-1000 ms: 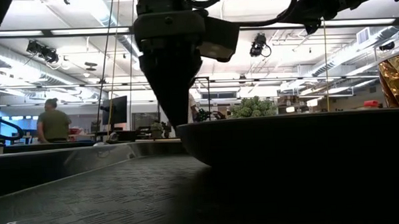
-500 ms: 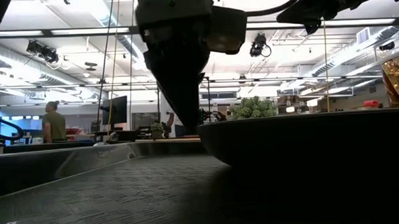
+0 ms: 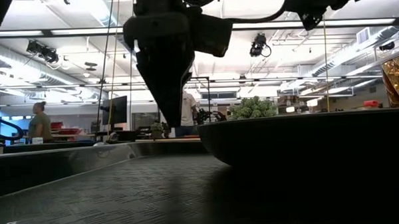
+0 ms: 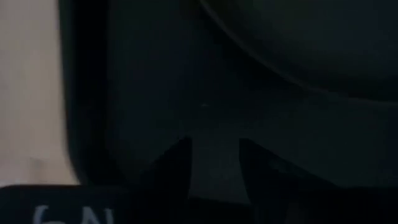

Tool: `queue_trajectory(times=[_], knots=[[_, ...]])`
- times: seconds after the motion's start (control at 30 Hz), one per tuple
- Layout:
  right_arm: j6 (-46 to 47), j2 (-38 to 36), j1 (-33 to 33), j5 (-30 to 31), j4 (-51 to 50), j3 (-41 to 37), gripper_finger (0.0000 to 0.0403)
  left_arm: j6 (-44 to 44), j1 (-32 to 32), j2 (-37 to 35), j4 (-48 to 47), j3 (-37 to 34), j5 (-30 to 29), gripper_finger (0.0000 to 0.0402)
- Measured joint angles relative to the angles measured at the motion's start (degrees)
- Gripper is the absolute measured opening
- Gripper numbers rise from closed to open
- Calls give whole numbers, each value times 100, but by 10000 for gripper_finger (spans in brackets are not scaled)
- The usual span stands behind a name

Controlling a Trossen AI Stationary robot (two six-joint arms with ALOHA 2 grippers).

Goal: Pick and place plate/cup/fork/spoon on tray
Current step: Put the black plate to the bottom left of the brown cup on the black tray

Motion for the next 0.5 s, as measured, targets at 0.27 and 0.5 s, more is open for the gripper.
queue_trajectory(times=[0.27,0.5], knots=[[-1,1009,741,155,-475,784,11,481,34,0,-933,-2,-1788,141],[838,1724,1538,603,-1474,1545,11,1057,31,0,-1083,-2,-2120,141]])
